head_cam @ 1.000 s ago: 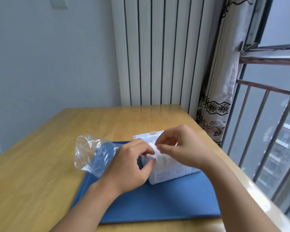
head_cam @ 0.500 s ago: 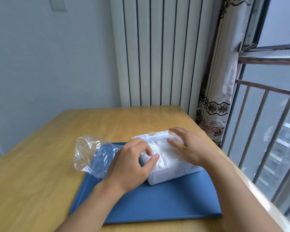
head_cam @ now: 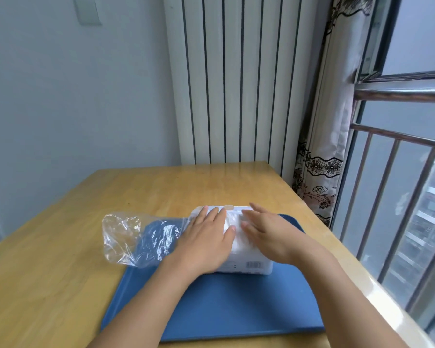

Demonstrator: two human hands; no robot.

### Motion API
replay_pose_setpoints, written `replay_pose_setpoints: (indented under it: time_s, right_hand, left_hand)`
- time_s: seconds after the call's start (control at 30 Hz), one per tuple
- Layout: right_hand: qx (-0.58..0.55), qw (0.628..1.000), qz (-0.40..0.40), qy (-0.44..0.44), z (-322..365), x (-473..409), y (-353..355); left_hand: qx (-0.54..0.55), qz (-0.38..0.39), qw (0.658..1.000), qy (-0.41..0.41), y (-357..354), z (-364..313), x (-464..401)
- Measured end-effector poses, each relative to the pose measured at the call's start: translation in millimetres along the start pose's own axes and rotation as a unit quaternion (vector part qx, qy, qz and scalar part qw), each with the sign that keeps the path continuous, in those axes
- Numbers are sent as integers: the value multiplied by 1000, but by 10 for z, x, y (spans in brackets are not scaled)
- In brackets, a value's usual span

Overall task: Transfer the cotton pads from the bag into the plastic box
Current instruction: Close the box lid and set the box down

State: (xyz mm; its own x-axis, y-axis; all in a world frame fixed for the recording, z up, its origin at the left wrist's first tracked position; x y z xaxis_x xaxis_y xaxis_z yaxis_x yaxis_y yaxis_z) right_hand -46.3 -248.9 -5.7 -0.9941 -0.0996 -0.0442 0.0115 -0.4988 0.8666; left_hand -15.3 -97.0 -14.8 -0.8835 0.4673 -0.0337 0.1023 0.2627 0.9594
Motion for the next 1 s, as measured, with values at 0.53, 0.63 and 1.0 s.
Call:
replay_pose_setpoints:
  time_s: [0.53,0.63,1.0]
  right_hand:
    - [126,989,79,-4,212,-69,-240]
    - [112,990,83,-1,224,-83,-261]
    - [92,992,-56,71,255,-24,-265]
  left_hand:
    - [-85,77,993,2,-39,79,13]
    - [-91,75,993,5,-38,89,7]
    - [-99,-30,993,55,-11,54,127]
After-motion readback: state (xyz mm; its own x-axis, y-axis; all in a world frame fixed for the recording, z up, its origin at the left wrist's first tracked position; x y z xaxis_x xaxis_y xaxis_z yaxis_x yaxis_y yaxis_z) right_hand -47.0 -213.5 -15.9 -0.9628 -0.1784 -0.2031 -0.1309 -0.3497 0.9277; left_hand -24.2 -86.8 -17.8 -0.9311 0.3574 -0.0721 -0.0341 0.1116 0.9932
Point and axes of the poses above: each hand's wrist, its own x-axis away from the middle knuckle, its own y-axis out of the back of the hand, z = x × y, the point moved 3 cm from there along -x, towards the middle knuckle, and after that the axes turned 1 degree about z, right-handed, at the moved point
